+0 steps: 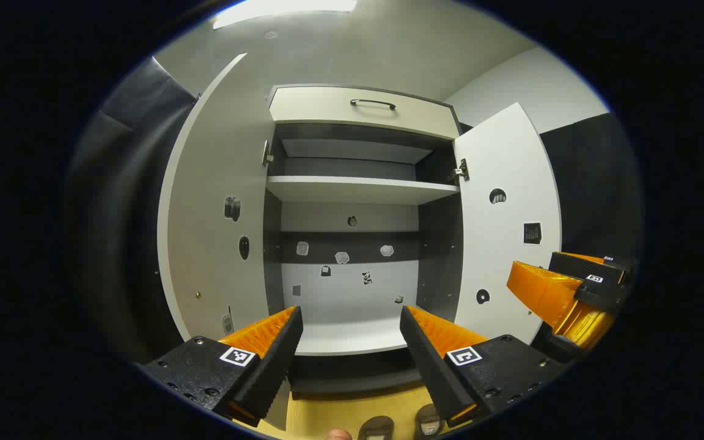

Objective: Grab one shoe with the right hand and put it into the shoe cabinet, grab the other shoe with the left hand and put it into the shoe cabinet; then close the right door with the right hand and the left door with the left hand.

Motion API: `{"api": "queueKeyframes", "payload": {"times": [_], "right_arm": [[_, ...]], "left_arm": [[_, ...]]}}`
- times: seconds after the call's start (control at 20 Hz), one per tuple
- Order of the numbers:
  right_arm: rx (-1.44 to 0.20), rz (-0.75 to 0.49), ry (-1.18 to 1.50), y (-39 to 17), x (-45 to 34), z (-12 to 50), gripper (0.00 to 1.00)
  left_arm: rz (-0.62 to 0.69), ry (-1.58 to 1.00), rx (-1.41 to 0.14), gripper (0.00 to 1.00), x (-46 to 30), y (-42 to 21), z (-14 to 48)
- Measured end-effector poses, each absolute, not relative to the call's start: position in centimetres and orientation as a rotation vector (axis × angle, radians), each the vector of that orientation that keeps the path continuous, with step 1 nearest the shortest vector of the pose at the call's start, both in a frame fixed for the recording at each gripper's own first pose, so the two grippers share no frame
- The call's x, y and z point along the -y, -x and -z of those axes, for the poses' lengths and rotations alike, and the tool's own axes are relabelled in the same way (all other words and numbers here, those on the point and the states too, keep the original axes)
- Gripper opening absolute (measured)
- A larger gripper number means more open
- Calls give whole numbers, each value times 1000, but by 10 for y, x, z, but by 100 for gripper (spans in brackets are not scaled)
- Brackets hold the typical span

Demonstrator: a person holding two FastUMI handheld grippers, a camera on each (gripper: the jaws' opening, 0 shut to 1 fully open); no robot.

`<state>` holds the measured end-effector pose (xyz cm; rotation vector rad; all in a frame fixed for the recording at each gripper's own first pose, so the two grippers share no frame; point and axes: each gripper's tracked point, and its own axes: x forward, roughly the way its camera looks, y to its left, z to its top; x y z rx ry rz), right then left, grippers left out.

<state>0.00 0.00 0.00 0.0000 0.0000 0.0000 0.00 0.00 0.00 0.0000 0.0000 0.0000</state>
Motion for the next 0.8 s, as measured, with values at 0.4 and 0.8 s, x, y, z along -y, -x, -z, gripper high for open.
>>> {"api": "queueKeyframes", "payload": {"times": [0.4,0.8], "right_arm": [[-6,-5,-4,-4,3,1,99],[-32,0,5,-8,4,19,99]], "left_arm": [[-12,-8,5,98,-6,-1,-2],[-33,-3,-2,98,-17,-3,1]]}}
